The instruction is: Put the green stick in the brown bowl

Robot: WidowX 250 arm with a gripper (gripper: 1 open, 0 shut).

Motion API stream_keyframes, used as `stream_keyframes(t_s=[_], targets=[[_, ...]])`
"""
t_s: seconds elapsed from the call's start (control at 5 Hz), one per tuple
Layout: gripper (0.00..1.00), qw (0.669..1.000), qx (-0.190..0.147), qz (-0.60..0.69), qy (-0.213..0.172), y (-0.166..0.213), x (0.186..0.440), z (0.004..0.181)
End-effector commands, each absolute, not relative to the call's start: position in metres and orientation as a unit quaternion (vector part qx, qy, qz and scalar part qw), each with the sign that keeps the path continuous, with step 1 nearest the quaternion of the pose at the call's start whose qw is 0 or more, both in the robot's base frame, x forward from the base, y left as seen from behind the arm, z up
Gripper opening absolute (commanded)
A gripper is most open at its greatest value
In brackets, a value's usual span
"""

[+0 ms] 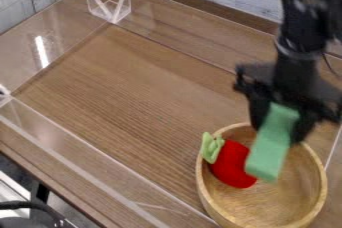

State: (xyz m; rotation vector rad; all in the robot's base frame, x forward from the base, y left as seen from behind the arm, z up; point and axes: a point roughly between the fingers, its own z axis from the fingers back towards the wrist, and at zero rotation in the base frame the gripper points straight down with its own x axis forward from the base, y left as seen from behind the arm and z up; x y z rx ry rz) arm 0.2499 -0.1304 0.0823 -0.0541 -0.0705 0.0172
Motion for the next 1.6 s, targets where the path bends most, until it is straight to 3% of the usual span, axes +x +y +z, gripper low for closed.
stream_keyframes(t_s=[0.0,0.2,0.6,1.0,1.4], targets=[[0.0,0.998,-0.038,0.01,-0.051,-0.145,0.234,0.063],[0.0,0.997,-0.043,0.029,-0.057,-0.142,0.229,0.055],[0.0,0.997,-0.041,0.03,-0.059,-0.136,0.238,0.065],[0.0,0.996,-0.041,0.038,-0.063,-0.158,0.225,0.087],[0.0,0.996,-0.041,0.043,-0.064,-0.136,0.216,0.099]])
